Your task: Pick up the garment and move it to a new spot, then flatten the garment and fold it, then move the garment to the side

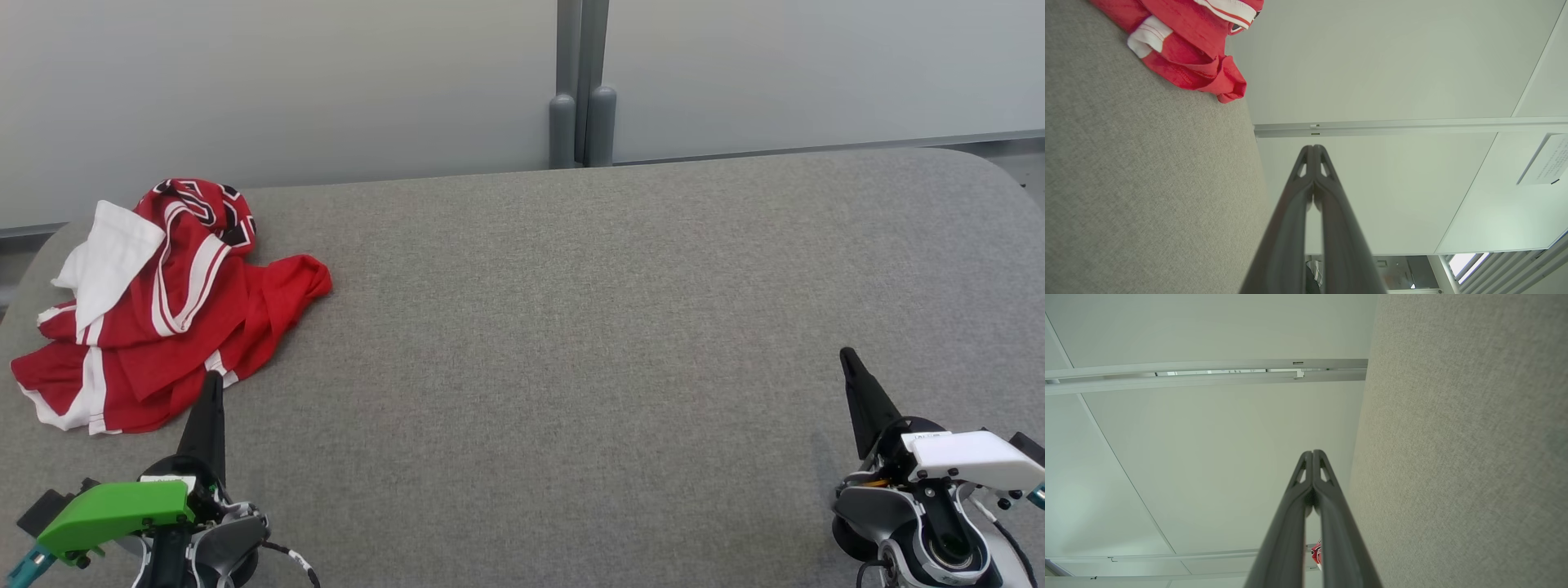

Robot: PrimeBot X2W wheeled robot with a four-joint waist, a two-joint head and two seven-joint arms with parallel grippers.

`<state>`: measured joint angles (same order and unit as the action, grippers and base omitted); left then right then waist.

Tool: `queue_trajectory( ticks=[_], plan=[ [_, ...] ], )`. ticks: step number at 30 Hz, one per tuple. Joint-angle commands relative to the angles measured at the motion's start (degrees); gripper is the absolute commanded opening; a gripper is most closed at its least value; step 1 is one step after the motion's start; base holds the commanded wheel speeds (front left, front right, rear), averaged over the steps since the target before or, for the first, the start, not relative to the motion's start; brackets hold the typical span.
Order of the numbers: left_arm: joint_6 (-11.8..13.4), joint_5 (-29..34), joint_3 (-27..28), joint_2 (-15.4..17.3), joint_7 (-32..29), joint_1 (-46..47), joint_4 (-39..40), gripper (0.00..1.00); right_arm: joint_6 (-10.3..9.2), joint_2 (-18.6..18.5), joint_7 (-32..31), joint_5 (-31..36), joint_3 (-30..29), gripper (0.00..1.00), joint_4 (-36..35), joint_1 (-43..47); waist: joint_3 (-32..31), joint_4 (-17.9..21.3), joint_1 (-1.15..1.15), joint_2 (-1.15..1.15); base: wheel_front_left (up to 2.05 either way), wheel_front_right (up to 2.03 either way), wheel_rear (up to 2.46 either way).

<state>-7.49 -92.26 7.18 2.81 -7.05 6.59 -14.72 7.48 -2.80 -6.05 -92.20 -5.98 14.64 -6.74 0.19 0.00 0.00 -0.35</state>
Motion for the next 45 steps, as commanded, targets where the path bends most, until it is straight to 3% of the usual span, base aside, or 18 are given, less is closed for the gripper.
queue_trajectory(
  ticks=[1,12,13,28,45],
  plan=[
    [-0.1,0.2,0.0,0.1,0.0,0.9,0.2,0.00,0.04,-0.3,-0.1,-0.4,0.1,0.00,0.1,-0.6,0.0,0.0,0.00,0.35,0.00,0.00,0.00],
    [-0.1,0.2,0.0,0.1,0.0,0.9,0.2,0.00,0.04,-0.3,-0.1,-0.4,0.1,0.00,0.1,-0.6,0.0,0.0,0.00,0.35,0.00,0.00,0.00],
    [0.0,0.0,0.0,0.0,0.0,-0.1,-0.2,1.00,0.00,0.0,0.0,0.0,0.0,1.00,0.1,0.1,0.0,0.0,0.00,0.00,0.00,0.00,0.00],
    [0.4,4.4,-2.6,-0.3,3.4,-2.6,0.0,1.00,-0.01,0.5,3.2,3.9,2.2,1.00,0.3,2.8,-0.1,-0.1,0.00,0.03,0.00,0.00,0.00],
    [2.7,23.1,-5.6,-0.2,7.7,-3.4,5.9,1.00,0.00,0.4,7.3,24.3,3.6,1.00,-6.6,3.7,-0.3,-0.4,0.00,0.08,0.00,0.00,0.00]
  ],
)
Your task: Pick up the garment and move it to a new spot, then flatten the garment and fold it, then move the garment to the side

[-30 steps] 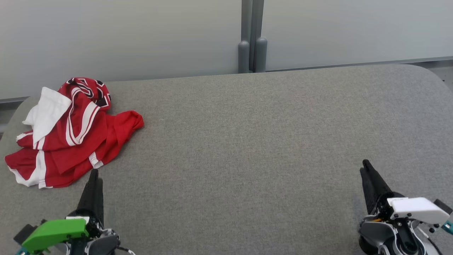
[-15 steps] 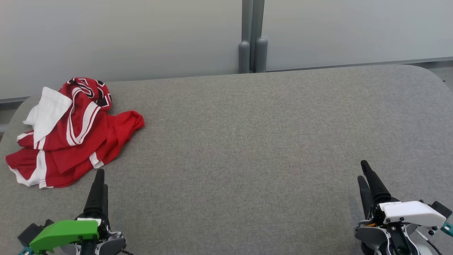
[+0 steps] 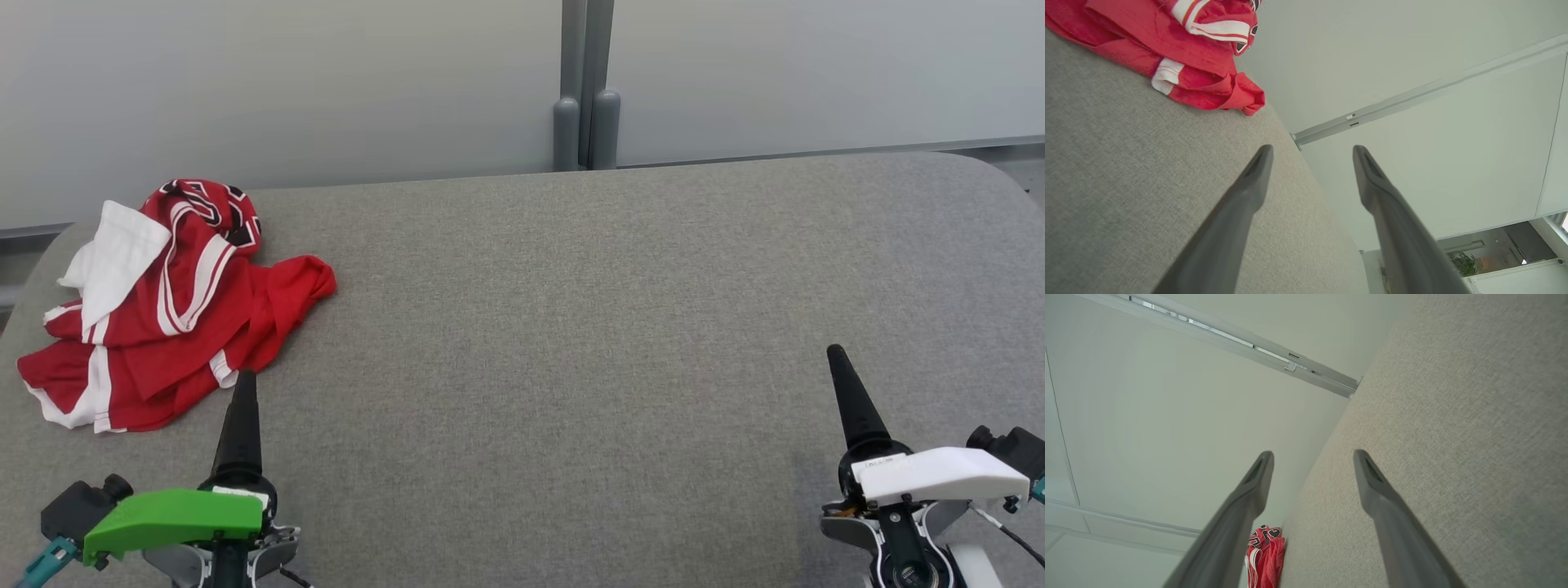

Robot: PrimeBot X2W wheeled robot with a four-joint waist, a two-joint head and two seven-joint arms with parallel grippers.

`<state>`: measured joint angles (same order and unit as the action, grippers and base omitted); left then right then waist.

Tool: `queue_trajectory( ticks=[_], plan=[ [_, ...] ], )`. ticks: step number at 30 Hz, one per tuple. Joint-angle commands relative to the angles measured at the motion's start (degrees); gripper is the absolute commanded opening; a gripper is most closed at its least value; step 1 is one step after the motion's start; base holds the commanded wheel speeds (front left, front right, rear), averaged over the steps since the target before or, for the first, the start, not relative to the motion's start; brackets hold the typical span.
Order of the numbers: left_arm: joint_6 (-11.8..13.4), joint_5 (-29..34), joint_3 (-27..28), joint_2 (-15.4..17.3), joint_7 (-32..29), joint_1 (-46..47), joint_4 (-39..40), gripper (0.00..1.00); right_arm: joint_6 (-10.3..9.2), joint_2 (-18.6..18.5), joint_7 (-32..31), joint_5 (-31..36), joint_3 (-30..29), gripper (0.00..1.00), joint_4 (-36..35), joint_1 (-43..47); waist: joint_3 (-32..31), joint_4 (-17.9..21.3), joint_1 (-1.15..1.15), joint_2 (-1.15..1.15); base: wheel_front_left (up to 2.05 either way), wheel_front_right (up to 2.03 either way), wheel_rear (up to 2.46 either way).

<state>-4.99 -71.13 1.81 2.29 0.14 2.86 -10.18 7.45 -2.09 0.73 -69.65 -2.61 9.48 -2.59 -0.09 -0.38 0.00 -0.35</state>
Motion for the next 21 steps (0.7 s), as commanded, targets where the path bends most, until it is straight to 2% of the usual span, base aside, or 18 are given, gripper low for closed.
queue_trajectory(
  ticks=[1,7,21],
  plan=[
    [0.3,3.4,-0.3,0.3,0.7,0.2,1.6,1.00,0.02,-0.4,0.8,3.1,0.4,1.00,-1.8,-0.3,0.0,0.0,0.00,0.08,0.00,0.00,0.00],
    [0.6,12.3,-1.1,0.4,2.1,-0.7,2.6,1.00,0.03,-0.4,2.1,11.0,1.6,1.00,-3.3,0.3,-0.2,-0.1,0.00,0.09,0.00,0.00,0.00],
    [1.1,27.3,-2.4,0.8,4.7,-3.1,3.6,1.00,0.03,-0.5,4.6,24.4,4.2,1.00,-4.4,1.2,-0.4,-0.3,0.00,0.13,0.00,0.00,0.00]
  ],
)
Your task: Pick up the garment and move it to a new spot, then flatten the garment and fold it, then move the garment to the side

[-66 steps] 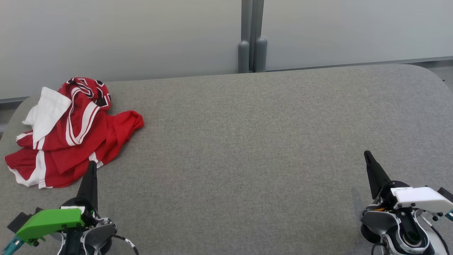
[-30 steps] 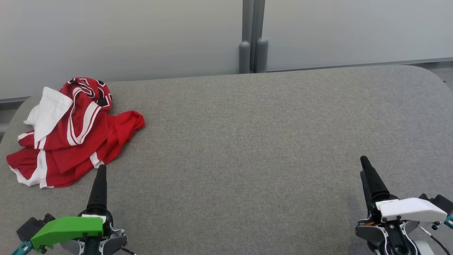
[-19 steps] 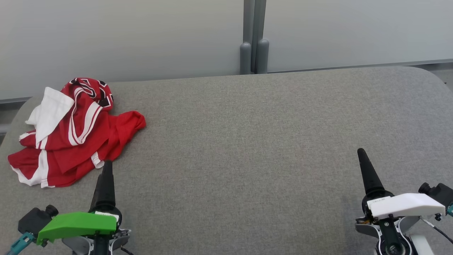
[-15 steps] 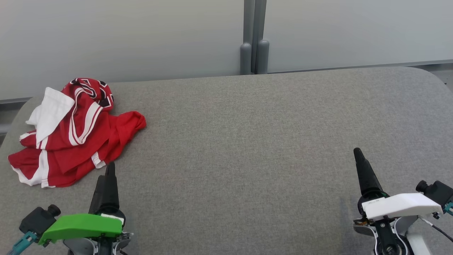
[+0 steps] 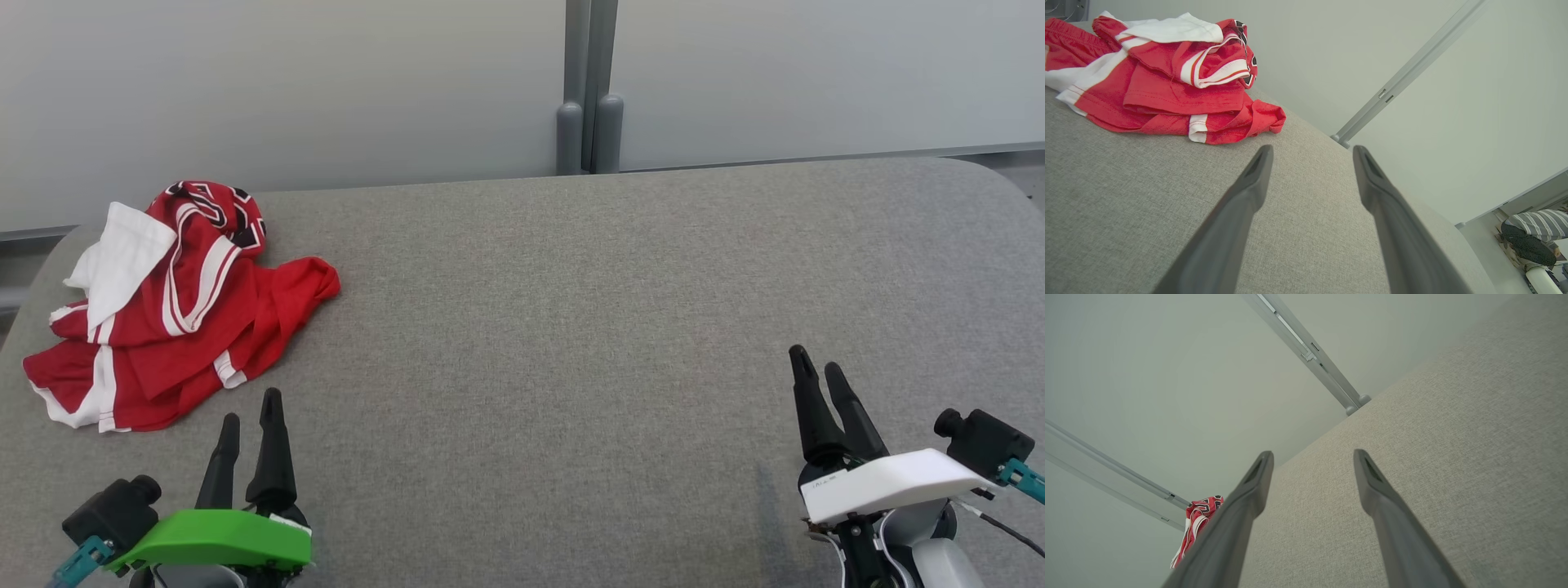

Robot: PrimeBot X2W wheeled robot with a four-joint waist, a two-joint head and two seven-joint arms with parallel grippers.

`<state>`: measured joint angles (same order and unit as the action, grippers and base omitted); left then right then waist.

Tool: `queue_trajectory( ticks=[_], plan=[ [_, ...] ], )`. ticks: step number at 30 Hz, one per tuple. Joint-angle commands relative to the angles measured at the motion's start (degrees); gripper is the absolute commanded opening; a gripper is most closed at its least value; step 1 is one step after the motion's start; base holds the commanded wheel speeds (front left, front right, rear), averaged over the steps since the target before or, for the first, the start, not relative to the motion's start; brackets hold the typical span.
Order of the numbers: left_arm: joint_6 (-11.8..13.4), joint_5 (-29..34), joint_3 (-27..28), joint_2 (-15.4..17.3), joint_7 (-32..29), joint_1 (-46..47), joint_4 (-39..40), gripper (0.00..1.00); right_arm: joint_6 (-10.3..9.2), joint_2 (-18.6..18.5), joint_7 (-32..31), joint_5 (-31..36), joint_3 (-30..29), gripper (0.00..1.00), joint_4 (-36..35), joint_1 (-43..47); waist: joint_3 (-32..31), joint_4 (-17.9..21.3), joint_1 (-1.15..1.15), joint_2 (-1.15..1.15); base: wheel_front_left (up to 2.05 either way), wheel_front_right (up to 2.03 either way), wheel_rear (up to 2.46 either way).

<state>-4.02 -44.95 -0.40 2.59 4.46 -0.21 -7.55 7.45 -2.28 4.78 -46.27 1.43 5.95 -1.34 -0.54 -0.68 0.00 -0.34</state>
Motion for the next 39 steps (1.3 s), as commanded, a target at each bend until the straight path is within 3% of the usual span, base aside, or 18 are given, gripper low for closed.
queue_trajectory(
  ticks=[1,14,39],
  plan=[
    [0.2,2.1,-0.3,0.6,0.5,-0.2,0.9,1.00,0.03,-0.3,0.7,1.9,0.3,1.00,-0.9,-0.1,0.0,0.0,0.00,0.13,0.00,0.00,0.00],
    [1.2,12.4,-1.9,1.6,3.0,-1.6,0.5,1.00,0.03,-0.4,3.0,13.4,1.7,1.00,-1.3,0.7,-0.3,-0.2,0.00,0.17,0.00,0.00,0.00],
    [1.4,24.4,-2.4,1.3,6.5,-3.0,-1.4,1.00,0.04,-0.6,6.4,28.5,3.5,1.00,-1.6,1.8,-0.2,-0.4,0.00,0.24,0.00,0.00,0.00]
  ],
)
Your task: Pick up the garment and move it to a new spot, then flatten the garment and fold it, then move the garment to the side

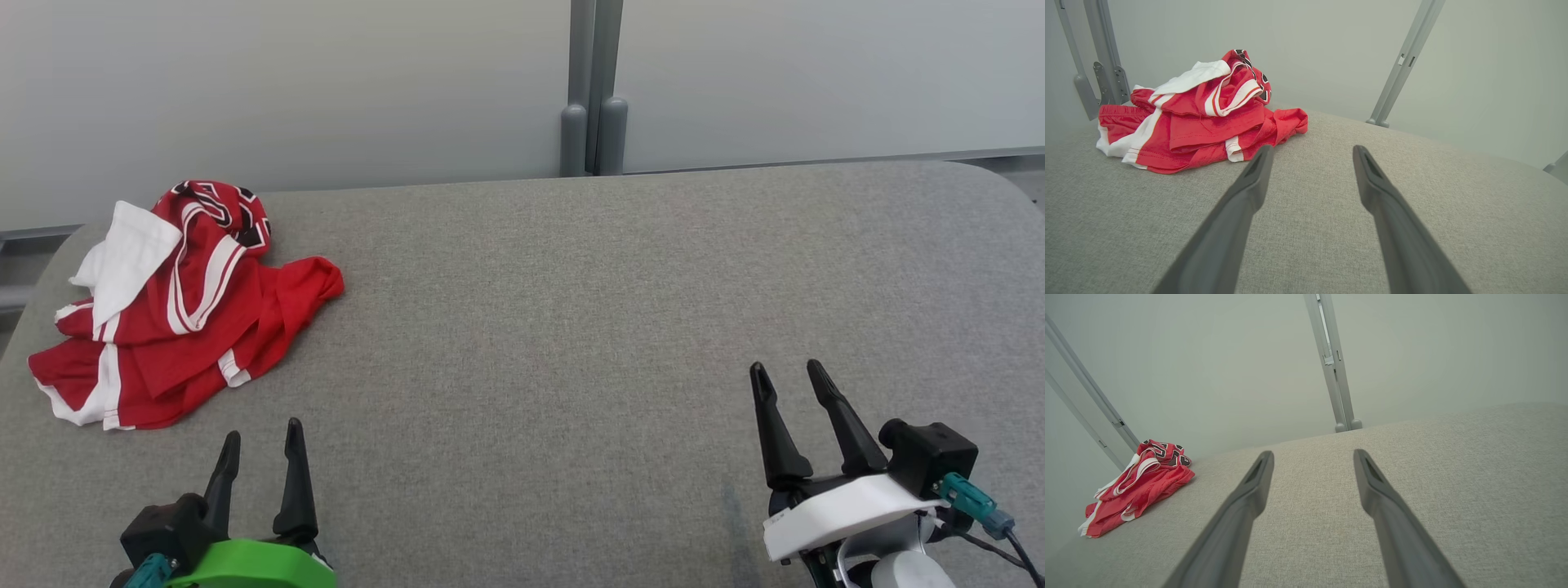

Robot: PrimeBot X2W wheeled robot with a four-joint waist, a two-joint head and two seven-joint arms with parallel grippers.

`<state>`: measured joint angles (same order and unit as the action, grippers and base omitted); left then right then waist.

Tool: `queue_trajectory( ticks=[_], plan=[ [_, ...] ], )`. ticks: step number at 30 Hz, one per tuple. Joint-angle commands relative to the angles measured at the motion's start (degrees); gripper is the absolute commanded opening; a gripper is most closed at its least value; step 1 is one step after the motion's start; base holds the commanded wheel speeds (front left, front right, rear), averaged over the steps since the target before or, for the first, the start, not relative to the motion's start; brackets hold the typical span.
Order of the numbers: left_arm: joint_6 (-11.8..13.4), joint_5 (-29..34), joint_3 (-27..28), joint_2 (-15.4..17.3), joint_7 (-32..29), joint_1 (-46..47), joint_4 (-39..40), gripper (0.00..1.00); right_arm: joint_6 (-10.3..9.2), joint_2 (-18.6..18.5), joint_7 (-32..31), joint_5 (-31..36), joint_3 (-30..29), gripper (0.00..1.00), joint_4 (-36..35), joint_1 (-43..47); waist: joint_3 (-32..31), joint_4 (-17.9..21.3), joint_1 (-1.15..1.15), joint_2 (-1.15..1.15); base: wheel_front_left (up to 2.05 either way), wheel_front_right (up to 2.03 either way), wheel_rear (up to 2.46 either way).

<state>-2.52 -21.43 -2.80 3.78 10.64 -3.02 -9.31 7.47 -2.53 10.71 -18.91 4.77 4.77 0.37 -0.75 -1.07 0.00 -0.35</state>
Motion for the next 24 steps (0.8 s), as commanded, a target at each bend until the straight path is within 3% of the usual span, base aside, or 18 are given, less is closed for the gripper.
queue_trajectory(
  ticks=[1,24],
  plan=[
    [-0.1,1.3,0.0,0.0,0.5,-0.2,0.3,1.00,0.03,-0.3,0.7,1.7,0.2,1.00,-0.4,0.1,0.0,0.0,0.00,0.24,0.00,0.00,0.00],
    [-0.9,9.3,0.3,-0.7,3.2,-1.2,0.2,1.00,0.03,-0.4,3.2,12.7,1.0,1.00,-0.8,0.7,0.4,-0.3,0.00,0.31,0.00,0.00,0.00]
  ],
)
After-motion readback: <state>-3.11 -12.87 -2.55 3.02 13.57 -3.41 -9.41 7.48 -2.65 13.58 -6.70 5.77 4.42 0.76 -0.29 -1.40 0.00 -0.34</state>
